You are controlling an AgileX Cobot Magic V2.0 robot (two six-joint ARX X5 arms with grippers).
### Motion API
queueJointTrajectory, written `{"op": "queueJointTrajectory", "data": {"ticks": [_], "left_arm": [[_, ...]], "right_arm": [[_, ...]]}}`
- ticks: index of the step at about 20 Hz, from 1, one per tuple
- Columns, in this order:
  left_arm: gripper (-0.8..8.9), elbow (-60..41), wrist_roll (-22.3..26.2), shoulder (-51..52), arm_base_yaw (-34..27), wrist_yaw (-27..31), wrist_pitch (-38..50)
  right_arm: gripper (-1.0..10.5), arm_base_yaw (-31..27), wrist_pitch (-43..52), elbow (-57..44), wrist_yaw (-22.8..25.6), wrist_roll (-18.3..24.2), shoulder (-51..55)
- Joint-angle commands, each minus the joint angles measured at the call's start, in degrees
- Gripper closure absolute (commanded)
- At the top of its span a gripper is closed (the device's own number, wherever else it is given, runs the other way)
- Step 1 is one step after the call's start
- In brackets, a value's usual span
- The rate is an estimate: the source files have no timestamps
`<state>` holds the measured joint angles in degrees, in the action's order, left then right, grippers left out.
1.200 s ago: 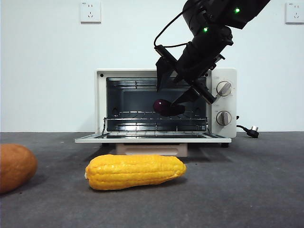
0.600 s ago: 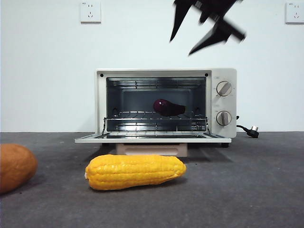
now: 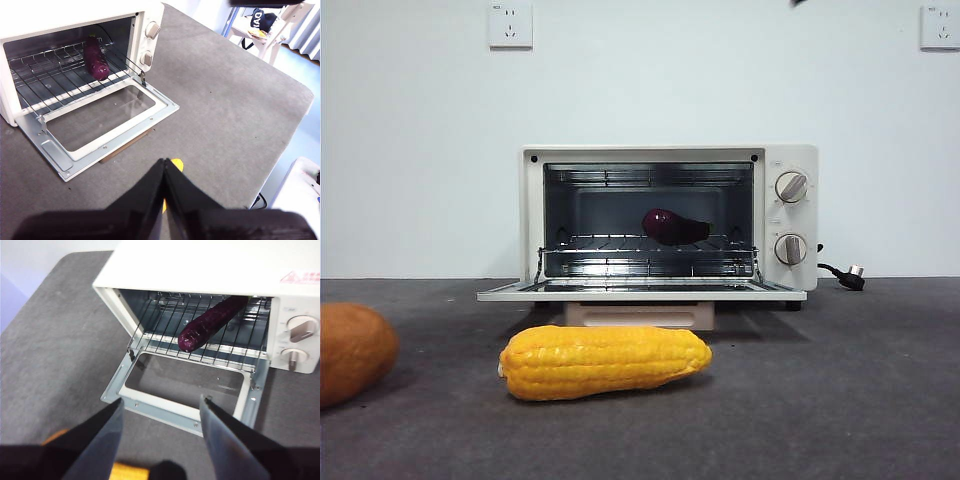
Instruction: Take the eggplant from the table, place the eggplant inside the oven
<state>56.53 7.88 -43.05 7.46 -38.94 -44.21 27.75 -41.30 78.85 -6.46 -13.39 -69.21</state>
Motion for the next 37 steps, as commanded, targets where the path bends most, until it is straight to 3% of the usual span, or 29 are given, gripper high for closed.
{"op": "queueJointTrajectory", "data": {"ticks": [1,13,19,30,37], "left_arm": [[8.19,-0.4,0.3,0.0,0.2,0.0,0.6],[8.19,-0.4,0.3,-0.6,0.1,0.0,0.6],[8.19,-0.4,0.3,-1.7,0.1,0.0,1.0],[8.19,-0.4,0.3,-5.4,0.1,0.2,4.5],[8.19,-0.4,0.2,-13.8,-0.1,4.0,11.7]], "right_arm": [[6.9,0.1,-2.6,0.3,0.1,3.3,3.2],[7.0,0.1,-14.0,0.3,0.5,6.3,14.7],[9.6,0.1,-19.0,0.3,0.5,8.2,17.3],[9.6,0.1,-26.3,0.3,0.5,9.4,18.5],[9.6,0.1,-32.1,0.3,0.4,9.6,20.5]]}}
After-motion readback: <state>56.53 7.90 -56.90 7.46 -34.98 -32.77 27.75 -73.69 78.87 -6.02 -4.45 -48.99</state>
